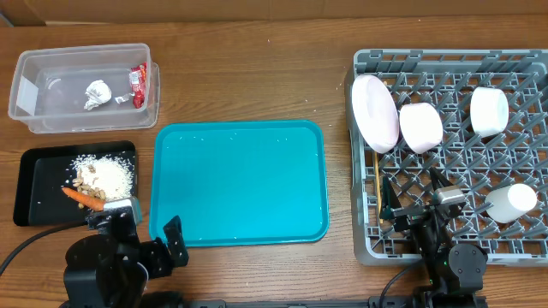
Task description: Sort waste into correct bins and load items into the dishwasher
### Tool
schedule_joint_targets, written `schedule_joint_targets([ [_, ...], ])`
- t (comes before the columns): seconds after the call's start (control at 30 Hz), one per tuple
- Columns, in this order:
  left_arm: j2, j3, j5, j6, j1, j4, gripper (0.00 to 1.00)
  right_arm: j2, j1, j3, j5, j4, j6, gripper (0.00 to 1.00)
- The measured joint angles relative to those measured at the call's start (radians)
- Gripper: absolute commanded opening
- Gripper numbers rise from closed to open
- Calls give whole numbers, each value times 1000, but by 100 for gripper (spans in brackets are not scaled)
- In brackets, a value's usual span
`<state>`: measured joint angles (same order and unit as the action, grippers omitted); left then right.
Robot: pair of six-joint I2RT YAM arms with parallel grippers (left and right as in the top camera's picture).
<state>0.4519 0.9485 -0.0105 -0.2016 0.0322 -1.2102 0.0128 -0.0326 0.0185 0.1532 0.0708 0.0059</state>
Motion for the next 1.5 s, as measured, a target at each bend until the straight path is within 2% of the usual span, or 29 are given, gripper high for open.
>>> schedule_joint_targets([
  [0.07,-15,-24,7,0,0,71,100,0,0,0,0,2,1,100],
  [0.2,-113,-186,14,1,0,259,100,0,0,0,0,3,1,100],
  [0.37,-294,-525,6,0,-1,627,100,0,0,0,0,2,1,100],
  [0.43,-352,-644,3,2,-14,815,100,0,0,0,0,2,0,100],
  [0.47,-396,-725,1,11,-23,958,100,0,0,0,0,2,0,100],
  [0.57,-431,-832,-2,26,-26,1164,100,0,0,0,0,2,1,100],
  [0.63,-435,-880,-5,31,-26,1229,100,0,0,0,0,2,1,100],
  [0.67,-436,-905,-8,32,-26,1242,100,0,0,0,0,2,0,100],
  [0.8,-436,-940,-16,41,-26,1136,100,0,0,0,0,2,0,100],
  [1.5,-437,-940,-16,45,-26,1135,100,0,0,0,0,2,0,100],
])
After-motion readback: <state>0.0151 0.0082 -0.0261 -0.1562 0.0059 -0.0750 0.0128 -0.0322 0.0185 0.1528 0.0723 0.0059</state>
